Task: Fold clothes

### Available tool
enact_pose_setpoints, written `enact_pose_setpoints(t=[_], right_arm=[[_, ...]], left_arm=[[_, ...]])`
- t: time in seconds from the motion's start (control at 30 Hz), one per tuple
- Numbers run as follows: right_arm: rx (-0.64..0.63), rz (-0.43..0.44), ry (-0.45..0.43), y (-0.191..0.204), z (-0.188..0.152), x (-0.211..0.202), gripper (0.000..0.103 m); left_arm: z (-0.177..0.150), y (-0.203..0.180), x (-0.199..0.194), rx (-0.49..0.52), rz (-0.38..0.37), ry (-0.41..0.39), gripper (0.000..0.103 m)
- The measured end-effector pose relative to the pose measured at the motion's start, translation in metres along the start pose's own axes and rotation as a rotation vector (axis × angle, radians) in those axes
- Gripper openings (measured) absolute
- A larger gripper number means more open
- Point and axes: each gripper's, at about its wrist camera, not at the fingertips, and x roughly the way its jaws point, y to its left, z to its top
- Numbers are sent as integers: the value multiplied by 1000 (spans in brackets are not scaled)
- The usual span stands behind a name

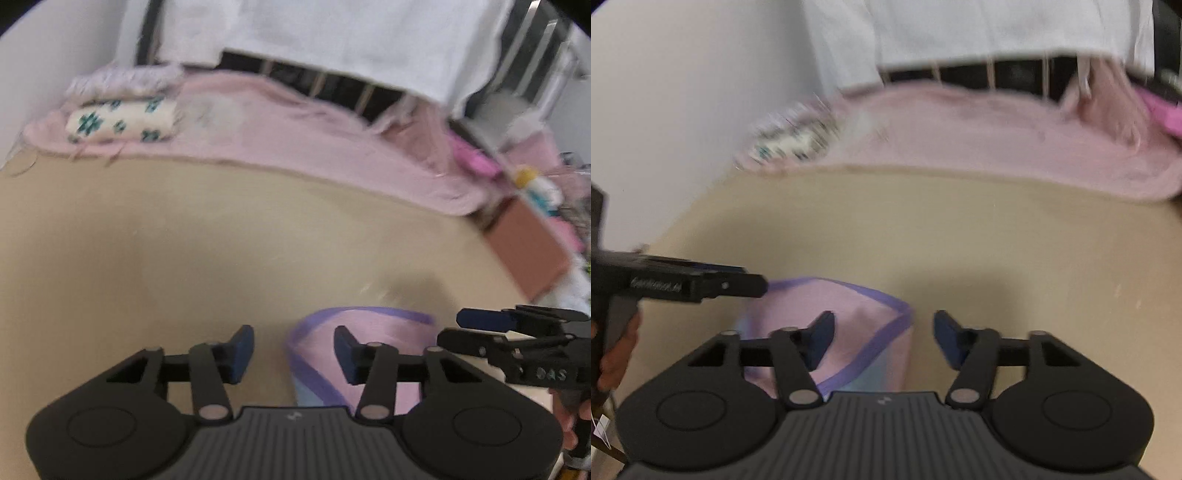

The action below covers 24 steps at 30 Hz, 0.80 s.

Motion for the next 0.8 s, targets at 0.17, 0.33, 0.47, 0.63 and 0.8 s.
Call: enact_pose_setpoints(t=[0.17,0.33,0.47,0.63,0.8], right_arm=[[39,73,67,-19,-2,17,7],[-7,145,-41,-22,-12,-14,6],[-126,186,-188,-10,-28,-68,6],[-357,212,-294,22,-104,-119,9],[-397,251,-182,23,-158,-133,37]], left_arm=[[-9,-6,3,70,-49,28,2],[-14,-9,-28,83,-92,-44,1],[-41,-27,-87,146,-114,-199,1],[-139,-41,-135,207,-13,-392,9],[-184,-36,-156,211,-100,-394,23]])
